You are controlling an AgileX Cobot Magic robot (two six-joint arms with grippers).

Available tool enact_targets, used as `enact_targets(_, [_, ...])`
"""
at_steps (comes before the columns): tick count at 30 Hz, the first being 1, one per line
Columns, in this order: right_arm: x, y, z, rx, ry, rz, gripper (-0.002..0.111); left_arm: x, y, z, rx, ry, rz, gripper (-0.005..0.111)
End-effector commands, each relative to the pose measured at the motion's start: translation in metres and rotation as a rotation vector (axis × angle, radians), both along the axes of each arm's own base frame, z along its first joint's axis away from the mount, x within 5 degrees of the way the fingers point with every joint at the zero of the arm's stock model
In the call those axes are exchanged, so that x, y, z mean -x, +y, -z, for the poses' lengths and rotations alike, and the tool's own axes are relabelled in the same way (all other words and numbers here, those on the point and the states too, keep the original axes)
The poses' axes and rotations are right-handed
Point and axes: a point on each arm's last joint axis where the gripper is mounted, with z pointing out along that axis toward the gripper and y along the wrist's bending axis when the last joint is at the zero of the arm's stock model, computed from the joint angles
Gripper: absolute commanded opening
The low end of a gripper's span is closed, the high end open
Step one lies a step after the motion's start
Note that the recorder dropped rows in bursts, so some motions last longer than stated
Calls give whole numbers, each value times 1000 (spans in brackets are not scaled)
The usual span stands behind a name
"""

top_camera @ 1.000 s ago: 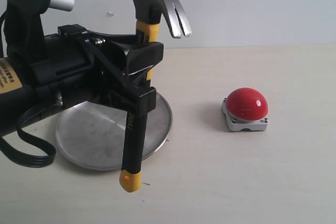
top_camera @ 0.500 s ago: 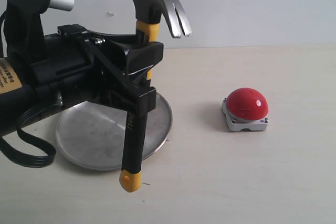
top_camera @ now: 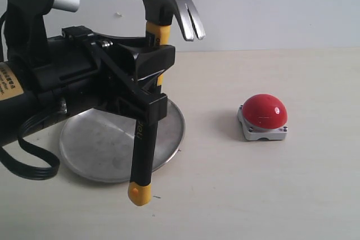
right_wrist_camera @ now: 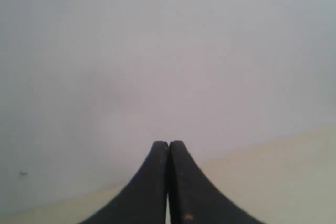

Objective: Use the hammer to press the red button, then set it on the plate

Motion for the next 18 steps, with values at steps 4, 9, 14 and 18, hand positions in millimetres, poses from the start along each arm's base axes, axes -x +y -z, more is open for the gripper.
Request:
enact_targets(4, [-36,26,24,95,285,-202,0,-1,1,-11,49,-59,-13,0])
enact_targets(9, [-52,78,58,278,632,-513,0,-1,1,-10,49,-59,-13,0])
enact_targets(14, [-49,117,49,249,459,-724,0,-1,1,-10,49,-59,-13,0])
enact_targets(18, [-39,125,50,203,260,-796,0,-1,1,-10,49,-59,-13,0])
